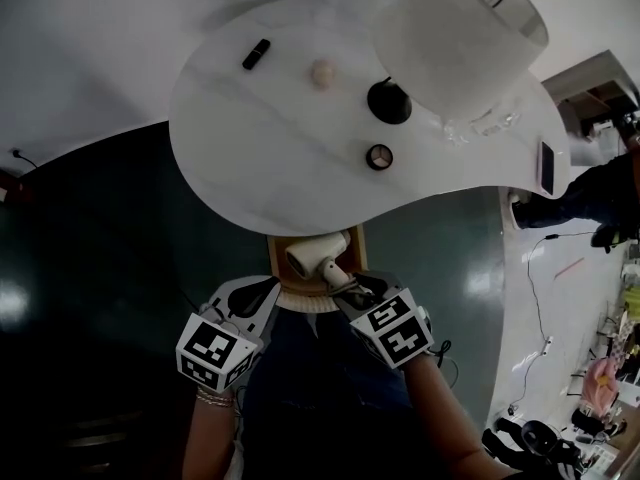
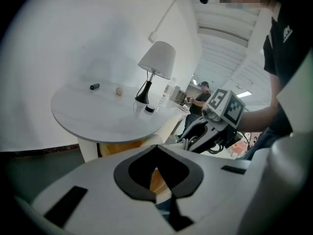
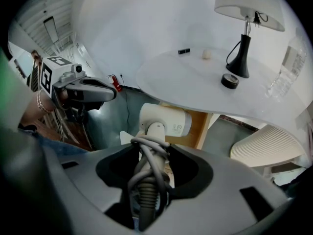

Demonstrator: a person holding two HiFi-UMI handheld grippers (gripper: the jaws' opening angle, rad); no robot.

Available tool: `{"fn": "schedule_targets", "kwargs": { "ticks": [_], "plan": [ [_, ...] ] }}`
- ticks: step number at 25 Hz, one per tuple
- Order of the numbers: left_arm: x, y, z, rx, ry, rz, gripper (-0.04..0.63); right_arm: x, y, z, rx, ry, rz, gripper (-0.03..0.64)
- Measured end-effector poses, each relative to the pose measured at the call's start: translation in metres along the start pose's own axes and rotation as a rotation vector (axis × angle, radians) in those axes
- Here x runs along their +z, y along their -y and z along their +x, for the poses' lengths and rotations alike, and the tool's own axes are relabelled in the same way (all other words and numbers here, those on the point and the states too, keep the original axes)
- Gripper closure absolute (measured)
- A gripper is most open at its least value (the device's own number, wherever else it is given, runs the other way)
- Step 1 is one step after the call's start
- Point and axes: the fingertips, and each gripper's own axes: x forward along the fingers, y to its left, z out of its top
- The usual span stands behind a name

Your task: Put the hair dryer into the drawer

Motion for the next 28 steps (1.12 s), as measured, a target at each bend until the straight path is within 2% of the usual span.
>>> {"fn": "schedule_targets", "kwargs": {
  "ticks": [9, 28],
  "plan": [
    [-0.005, 0.004, 0.017, 0.011, 0.008, -0.043, 0.58, -0.003, 0.015, 0.01, 0.018, -0.032, 0.001, 0.407],
    [-0.022, -0.032, 0.034, 0.024, -0.006, -0.087, 0.58, 0.009, 0.031, 0.051, 0.02, -0.071, 0.016, 0.408]
  ]
}}
